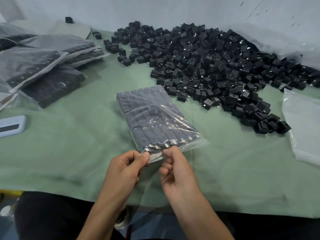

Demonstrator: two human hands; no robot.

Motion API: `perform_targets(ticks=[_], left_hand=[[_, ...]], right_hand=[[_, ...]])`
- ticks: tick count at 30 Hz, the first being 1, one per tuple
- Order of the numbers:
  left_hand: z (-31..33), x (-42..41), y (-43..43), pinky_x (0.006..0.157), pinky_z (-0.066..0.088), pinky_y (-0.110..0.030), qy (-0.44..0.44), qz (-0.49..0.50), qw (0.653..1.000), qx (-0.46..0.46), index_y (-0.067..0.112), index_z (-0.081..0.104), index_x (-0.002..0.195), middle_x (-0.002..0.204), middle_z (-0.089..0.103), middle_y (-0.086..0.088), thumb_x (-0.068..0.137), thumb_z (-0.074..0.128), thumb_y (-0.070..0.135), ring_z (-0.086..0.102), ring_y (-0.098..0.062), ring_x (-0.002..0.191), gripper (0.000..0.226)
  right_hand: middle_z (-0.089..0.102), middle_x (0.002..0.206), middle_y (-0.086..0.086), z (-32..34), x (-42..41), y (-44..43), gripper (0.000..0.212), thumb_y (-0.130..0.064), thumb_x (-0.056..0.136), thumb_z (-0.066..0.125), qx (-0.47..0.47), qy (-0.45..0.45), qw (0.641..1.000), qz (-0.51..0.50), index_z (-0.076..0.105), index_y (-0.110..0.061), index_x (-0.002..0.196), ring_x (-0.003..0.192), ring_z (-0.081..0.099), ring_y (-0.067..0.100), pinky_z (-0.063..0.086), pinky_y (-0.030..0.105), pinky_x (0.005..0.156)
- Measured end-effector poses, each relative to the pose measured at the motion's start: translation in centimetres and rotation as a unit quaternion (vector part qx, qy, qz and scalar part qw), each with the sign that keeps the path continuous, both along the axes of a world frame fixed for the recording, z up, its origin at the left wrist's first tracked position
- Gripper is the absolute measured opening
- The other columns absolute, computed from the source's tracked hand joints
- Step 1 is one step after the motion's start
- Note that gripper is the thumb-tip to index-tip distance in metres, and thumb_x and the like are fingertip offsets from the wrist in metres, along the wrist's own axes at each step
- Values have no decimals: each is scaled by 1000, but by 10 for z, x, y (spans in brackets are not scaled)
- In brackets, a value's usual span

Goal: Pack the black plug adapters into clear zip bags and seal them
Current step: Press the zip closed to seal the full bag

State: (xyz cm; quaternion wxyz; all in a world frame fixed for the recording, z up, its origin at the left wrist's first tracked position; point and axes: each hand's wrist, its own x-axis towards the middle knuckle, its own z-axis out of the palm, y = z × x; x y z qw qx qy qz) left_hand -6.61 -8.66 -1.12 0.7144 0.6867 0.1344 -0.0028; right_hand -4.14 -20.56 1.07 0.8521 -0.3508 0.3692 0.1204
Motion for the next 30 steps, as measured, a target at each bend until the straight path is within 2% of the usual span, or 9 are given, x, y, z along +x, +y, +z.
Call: perform_targets(ticks=[6, 12, 16, 19, 30], left_hand=[[2, 0, 2, 36, 22, -13, -8, 0, 1000, 4, 15, 63, 58, 52, 35, -1, 90, 67, 25, 27, -8, 43, 33], [8, -2, 3, 36, 22, -11, -13, -12, 1000, 13, 14, 63, 58, 51, 37, 0, 89, 67, 24, 29, -8, 43, 33], [14, -4, 10, 33, 20, -12, 5, 3, 1000, -21, 13, 63, 58, 51, 34, 0, 81, 69, 28, 26, -7, 42, 29], [17, -6, 12, 33, 19, -12, 8, -9, 1000, -28, 10, 63, 60, 52, 33, 1, 73, 68, 35, 25, -6, 42, 29], [19, -4, 13, 32, 16, -10, 37, -11, 997, -60, 10, 64, 61, 52, 34, 2, 70, 69, 35, 24, -5, 41, 26]], right_hand=[[38, 47, -6, 1, 3, -5, 22, 2, 83, 63, -2, -14, 999, -47, 56, -9, 65, 33, 31, 3, 27, 15, 30], [38, 49, -7, -1, 14, -16, 29, 0, 81, 60, -27, -29, 996, -83, 47, -18, 62, 35, 29, 4, 26, 16, 31], [40, 48, -7, -3, 17, -33, 21, 1, 81, 62, -60, -29, 992, -105, 54, -13, 67, 34, 30, 3, 25, 16, 31], [39, 46, -8, -2, 25, -43, 26, 2, 81, 60, -70, -39, 989, -122, 51, -15, 64, 33, 29, 3, 24, 16, 30], [39, 48, -6, -3, 35, -66, 25, 1, 80, 61, -81, -36, 983, -158, 50, -13, 63, 35, 29, 4, 27, 15, 33]])
